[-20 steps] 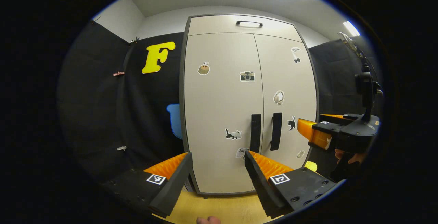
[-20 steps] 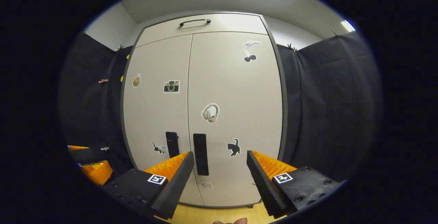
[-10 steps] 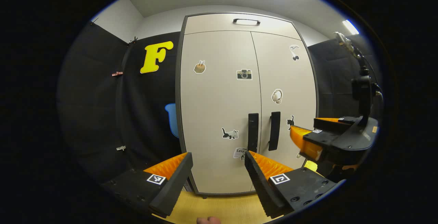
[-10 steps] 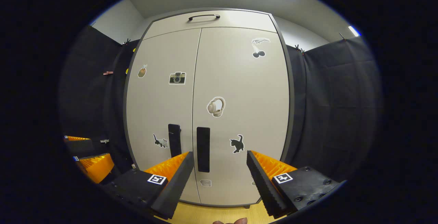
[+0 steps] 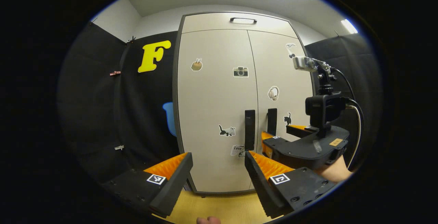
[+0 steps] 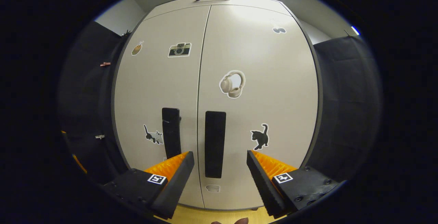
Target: Open the right door of the double-door shoe cabinet with the right hand, and open the left door with the left hand.
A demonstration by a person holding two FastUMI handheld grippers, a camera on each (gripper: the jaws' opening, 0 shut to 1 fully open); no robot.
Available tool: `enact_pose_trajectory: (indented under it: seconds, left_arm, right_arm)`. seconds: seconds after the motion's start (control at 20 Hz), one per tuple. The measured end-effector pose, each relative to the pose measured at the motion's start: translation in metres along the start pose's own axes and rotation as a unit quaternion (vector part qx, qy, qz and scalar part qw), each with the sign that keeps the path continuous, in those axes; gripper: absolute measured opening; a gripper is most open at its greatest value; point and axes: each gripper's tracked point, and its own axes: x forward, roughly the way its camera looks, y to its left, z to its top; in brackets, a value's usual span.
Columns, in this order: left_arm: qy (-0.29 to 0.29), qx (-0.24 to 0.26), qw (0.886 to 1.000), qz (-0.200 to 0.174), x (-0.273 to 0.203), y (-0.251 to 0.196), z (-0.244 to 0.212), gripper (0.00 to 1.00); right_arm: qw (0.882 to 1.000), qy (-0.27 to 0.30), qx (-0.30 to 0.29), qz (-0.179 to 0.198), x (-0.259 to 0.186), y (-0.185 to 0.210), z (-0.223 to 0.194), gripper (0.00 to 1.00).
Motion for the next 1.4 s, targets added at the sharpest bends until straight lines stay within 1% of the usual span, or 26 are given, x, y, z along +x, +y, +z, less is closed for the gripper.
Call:
enact_pose_trajectory:
  seconds: [0.1, 0.2, 0.25, 0.3, 0.35, 0.4, 0.45, 0.5, 0.55, 0.6, 0.65, 0.75, 0.8, 0.85, 0.9, 1.05, 1.15, 1.3, 1.4]
  left_arm:
    - [0.006, -0.002, 1.0, -0.003, 0.002, -0.001, -0.005, 0.95]
    - [0.01, -0.006, 1.0, -0.004, 0.003, -0.001, -0.009, 0.95]
    - [0.011, -0.008, 1.0, -0.003, 0.003, 0.0, -0.011, 0.95]
    - [0.013, -0.009, 1.0, -0.004, 0.003, 0.0, -0.013, 0.95]
    - [0.015, -0.01, 1.0, -0.004, 0.005, 0.002, -0.014, 0.95]
    - [0.017, -0.01, 1.0, -0.003, 0.006, 0.002, -0.015, 0.95]
    - [0.017, -0.011, 1.0, -0.003, 0.005, 0.003, -0.016, 0.95]
    - [0.018, -0.013, 1.0, -0.003, 0.005, 0.003, -0.017, 0.95]
    - [0.019, -0.016, 1.0, -0.004, 0.004, 0.003, -0.017, 0.95]
    - [0.02, -0.018, 1.0, -0.004, 0.005, 0.004, -0.018, 0.95]
    - [0.02, -0.021, 1.0, -0.005, 0.004, 0.005, -0.019, 0.95]
    - [0.02, -0.024, 1.0, -0.006, 0.003, 0.005, -0.02, 0.95]
    - [0.02, -0.024, 0.999, -0.005, 0.003, 0.006, -0.021, 0.95]
    - [0.02, -0.025, 0.999, -0.005, 0.004, 0.006, -0.021, 0.95]
    - [0.019, -0.025, 0.999, -0.007, 0.005, 0.005, -0.022, 0.95]
    - [0.02, -0.022, 1.0, -0.01, 0.013, 0.001, -0.023, 0.95]
    - [0.015, -0.022, 1.0, -0.014, 0.016, -0.005, -0.02, 0.95]
    - [0.013, -0.019, 1.0, -0.02, 0.022, -0.016, -0.017, 0.95]
    - [0.013, -0.019, 0.999, -0.026, 0.023, -0.025, -0.016, 0.95]
  right_arm:
    - [1.0, 0.001, 0.017, 0.004, 0.012, 0.005, -0.002, 0.98]
    - [1.0, 0.002, 0.023, -0.002, 0.024, 0.006, -0.002, 0.97]
    - [1.0, 0.005, 0.024, -0.006, 0.031, 0.006, -0.003, 0.88]
    - [0.999, 0.013, 0.028, -0.01, 0.035, 0.006, -0.005, 0.84]
    - [0.999, 0.017, 0.029, -0.027, 0.037, -0.001, -0.006, 0.69]
    - [0.999, 0.008, 0.036, -0.018, 0.043, 0.004, -0.001, 0.57]
    - [0.999, 0.015, 0.026, -0.023, 0.034, 0.005, -0.002, 0.43]
    - [1.0, 0.006, 0.016, -0.019, 0.031, 0.004, 0.001, 0.36]
    - [1.0, 0.012, 0.012, -0.009, 0.035, 0.004, -0.004, 0.31]
    - [1.0, 0.012, 0.022, 0.001, 0.032, 0.005, -0.002, 0.23]
    - [0.999, 0.013, 0.032, 0.011, 0.025, 0.005, -0.002, 0.13]
    - [0.999, 0.005, 0.036, 0.027, 0.003, 0.002, -0.001, 0.13]
    - [0.999, -0.001, 0.038, 0.032, -0.015, -0.005, 0.002, 0.13]
    - [0.998, -0.006, 0.042, 0.038, -0.034, -0.013, 0.003, 0.09]
    - [0.998, -0.005, 0.05, 0.041, -0.051, -0.021, 0.003, 0.09]
    - [0.998, -0.007, 0.047, 0.048, -0.086, -0.043, 0.008, 0.09]
    - [0.997, -0.003, 0.058, 0.05, -0.103, -0.056, 0.007, 0.09]
    - [0.998, -0.002, 0.048, 0.048, -0.12, -0.079, 0.01, 0.08]
    - [0.997, 0.002, 0.055, 0.044, -0.132, -0.094, 0.009, 0.09]
